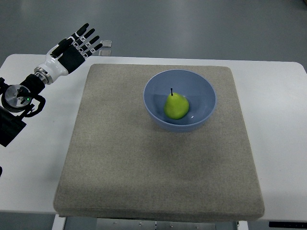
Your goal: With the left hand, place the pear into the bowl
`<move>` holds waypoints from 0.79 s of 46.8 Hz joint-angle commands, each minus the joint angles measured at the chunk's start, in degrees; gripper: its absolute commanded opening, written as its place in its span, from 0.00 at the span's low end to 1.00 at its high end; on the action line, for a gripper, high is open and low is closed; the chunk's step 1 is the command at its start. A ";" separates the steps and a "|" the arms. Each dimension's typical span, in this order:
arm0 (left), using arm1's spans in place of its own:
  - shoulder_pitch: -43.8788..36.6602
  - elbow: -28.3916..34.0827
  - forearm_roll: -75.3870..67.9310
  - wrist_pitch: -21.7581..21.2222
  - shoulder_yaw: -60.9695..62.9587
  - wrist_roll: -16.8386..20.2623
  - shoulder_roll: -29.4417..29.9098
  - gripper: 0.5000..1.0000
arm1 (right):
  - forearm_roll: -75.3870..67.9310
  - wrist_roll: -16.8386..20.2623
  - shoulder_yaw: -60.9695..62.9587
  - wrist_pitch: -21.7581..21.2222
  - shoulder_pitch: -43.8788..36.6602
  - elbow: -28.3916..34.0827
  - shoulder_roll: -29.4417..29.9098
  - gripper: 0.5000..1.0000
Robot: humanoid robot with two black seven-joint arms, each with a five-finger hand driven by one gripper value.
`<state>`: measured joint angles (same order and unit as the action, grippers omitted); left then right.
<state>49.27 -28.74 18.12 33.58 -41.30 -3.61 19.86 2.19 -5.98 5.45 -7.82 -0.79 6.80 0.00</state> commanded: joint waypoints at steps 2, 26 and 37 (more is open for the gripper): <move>-0.31 0.00 -0.01 0.17 0.00 0.09 0.00 0.99 | 0.01 0.00 0.09 -0.01 0.00 -0.03 0.00 0.85; -0.93 -0.44 -0.01 1.05 -0.09 0.80 0.00 0.99 | 0.10 -0.09 0.00 -0.10 0.09 2.43 0.00 0.85; -0.93 -0.44 -0.19 1.05 -0.27 0.80 0.00 0.99 | 0.10 -0.09 0.00 -0.01 0.18 2.52 0.00 0.85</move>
<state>48.34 -29.19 18.09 34.62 -41.60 -2.81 19.86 2.29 -6.07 5.45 -7.88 -0.65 9.33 0.00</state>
